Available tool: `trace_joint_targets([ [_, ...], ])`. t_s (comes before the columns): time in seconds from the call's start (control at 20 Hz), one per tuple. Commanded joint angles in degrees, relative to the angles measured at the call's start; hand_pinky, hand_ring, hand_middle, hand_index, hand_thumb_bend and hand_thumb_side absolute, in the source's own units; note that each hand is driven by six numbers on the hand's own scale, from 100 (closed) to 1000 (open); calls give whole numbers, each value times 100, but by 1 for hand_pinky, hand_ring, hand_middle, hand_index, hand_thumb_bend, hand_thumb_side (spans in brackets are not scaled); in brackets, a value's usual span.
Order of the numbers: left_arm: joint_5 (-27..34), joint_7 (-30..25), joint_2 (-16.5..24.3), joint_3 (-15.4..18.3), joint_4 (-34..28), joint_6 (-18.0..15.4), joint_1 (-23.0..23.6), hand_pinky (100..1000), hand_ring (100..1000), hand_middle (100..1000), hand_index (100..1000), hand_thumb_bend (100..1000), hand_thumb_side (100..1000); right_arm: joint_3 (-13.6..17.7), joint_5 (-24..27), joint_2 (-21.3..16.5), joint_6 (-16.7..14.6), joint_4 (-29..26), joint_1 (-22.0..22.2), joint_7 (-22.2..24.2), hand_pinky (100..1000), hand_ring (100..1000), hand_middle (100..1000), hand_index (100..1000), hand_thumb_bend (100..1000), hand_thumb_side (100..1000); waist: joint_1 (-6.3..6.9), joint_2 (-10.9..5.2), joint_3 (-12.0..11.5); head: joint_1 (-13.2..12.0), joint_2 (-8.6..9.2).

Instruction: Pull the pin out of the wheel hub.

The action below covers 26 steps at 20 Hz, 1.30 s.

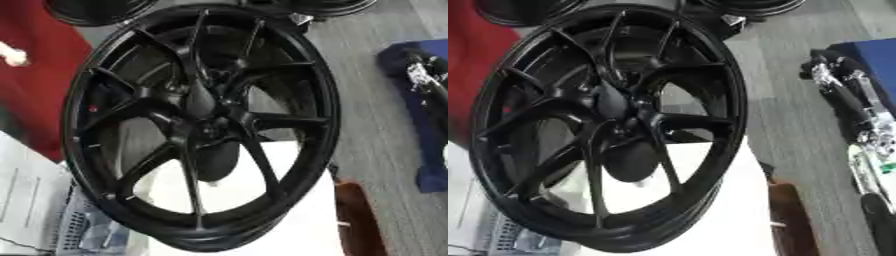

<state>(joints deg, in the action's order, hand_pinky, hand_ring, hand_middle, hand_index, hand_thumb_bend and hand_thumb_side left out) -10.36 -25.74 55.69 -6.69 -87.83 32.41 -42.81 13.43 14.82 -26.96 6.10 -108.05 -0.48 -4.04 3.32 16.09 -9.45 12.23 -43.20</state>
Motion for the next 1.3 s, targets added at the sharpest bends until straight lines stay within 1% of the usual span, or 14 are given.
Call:
trace_joint_targets([
  [0.05,135,303,307,576,184,-195,112,750,601,539,765,308,392,65,7,-141,-12,-136,-53,-18,969,753,666,812,100,499,-6,-121,-1,28,77],
  [0.1,112,397,302,728,292,-190,237,773,656,609,812,370,505,92,26,-152,-27,-149,-58,-37,969,753,666,812,100,498,-25,-150,-40,92,108],
  [0.15,51,493,281,885,426,-209,380,807,731,704,870,494,709,99,50,-166,-37,-157,-62,-47,969,753,666,812,100,495,-31,-173,-41,107,124],
  [0.2,-28,591,246,1044,557,-270,532,809,733,707,873,497,720,95,74,-181,-43,-162,-69,-47,969,753,666,812,100,495,-32,-194,-22,97,133],
  [0.25,-69,690,201,1205,622,-350,690,809,730,709,878,487,785,87,95,-192,-45,-164,-78,-42,969,752,666,812,100,493,-31,-212,1,75,137],
  [0.3,-43,785,148,1360,640,-437,840,806,726,705,874,481,797,79,113,-200,-46,-164,-86,-35,969,752,666,812,100,493,-30,-229,21,53,140],
  [0.35,22,885,100,1522,632,-532,963,798,709,683,852,440,812,72,130,-204,-47,-162,-94,-27,969,752,666,812,100,492,-32,-243,37,38,143],
  [0.4,109,989,54,1690,618,-633,1064,795,701,674,845,425,809,66,146,-208,-47,-159,-104,-19,969,752,666,812,100,491,-34,-253,51,23,147],
  [0.45,206,1094,10,1860,617,-737,1148,784,678,644,827,380,796,59,160,-211,-49,-158,-115,-9,969,752,666,812,100,490,-35,-263,65,1,153],
  [0.55,403,1289,-63,2041,613,-940,1248,777,658,621,816,358,788,48,185,-216,-51,-155,-133,8,969,752,666,812,100,488,-37,-281,86,-36,161],
  [0.8,894,1732,-292,2181,622,-1432,1265,744,587,543,763,286,732,43,226,-216,-60,-149,-143,22,969,752,666,812,100,485,-50,-316,97,-48,165],
  [0.95,1176,2012,-510,2281,573,-1671,1244,735,566,517,746,273,697,37,240,-214,-65,-149,-150,28,968,751,666,812,100,483,-59,-327,97,-50,154],
  [1.1,1476,2312,-863,2344,397,-1853,1260,728,544,493,734,268,687,33,262,-209,-73,-154,-167,34,968,751,666,812,100,480,-76,-339,103,-70,156],
  [1.3,1875,2711,-1301,2263,-18,-2045,1382,724,537,487,727,274,670,12,307,-204,-91,-186,-219,51,968,751,666,811,100,470,-120,-349,147,-126,167],
])
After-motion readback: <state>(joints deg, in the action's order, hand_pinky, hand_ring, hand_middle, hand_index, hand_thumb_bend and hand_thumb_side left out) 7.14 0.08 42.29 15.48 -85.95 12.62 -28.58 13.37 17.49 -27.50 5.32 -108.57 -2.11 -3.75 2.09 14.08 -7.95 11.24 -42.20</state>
